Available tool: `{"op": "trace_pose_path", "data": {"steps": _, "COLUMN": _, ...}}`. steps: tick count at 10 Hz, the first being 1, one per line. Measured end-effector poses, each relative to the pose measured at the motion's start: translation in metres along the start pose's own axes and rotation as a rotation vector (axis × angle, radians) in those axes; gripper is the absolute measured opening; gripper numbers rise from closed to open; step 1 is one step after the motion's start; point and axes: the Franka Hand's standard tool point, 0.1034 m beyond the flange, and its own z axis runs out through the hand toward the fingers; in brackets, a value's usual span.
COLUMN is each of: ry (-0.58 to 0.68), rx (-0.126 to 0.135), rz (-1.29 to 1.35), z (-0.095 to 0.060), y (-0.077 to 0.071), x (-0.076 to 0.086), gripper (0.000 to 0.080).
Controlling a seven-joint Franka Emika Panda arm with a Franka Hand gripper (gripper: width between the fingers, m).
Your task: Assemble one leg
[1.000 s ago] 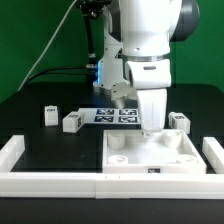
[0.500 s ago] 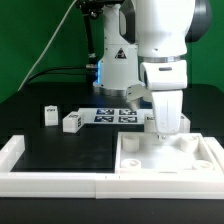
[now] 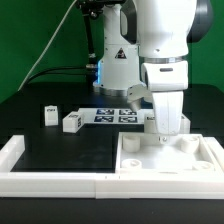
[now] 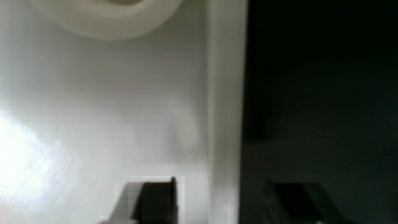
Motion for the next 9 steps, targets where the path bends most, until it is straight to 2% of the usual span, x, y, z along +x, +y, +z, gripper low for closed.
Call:
{"op": "trace_pose_path", "data": {"steps": 1, "ry": 0.000, "rx": 0.000, "rz": 0.000, "z": 0.000, "y": 0.000, "x": 0.000, "gripper": 0.0412}}
{"op": "trace_pose_path", "data": {"steps": 2, "ry": 0.000, "rx": 0.000, "rz": 0.001, "z": 0.000, "y": 0.000, "x": 0.000, "gripper": 0.0547}}
{"op": "trace_pose_path", "data": {"steps": 3, "ry": 0.000, "rx": 0.000, "rz": 0.001, "z": 0.000, "y": 0.000, "x": 0.000, "gripper": 0.0547}}
{"op": "trace_pose_path", "data": {"steps": 4, "ry": 0.000, "rx": 0.000, "rz": 0.001, "z": 0.000, "y": 0.000, "x": 0.000, "gripper": 0.0628}}
{"op": "trace_pose_path", "data": {"steps": 5, "ry": 0.000, "rx": 0.000, "rz": 0.001, "z": 0.000, "y": 0.000, "x": 0.000, "gripper": 0.0644}}
{"op": "trace_pose_path", "data": {"steps": 7, "ry": 0.000, "rx": 0.000, "rz": 0.012, "z": 0.000, "y": -0.001, "x": 0.000, "gripper": 0.0649}}
{"op": "trace_pose_path", "data": {"steps": 9, "ry": -0.007, "rx": -0.009, "rz": 0.091, "z": -0.012, "y": -0.009, "x": 0.004, "gripper": 0.0649}}
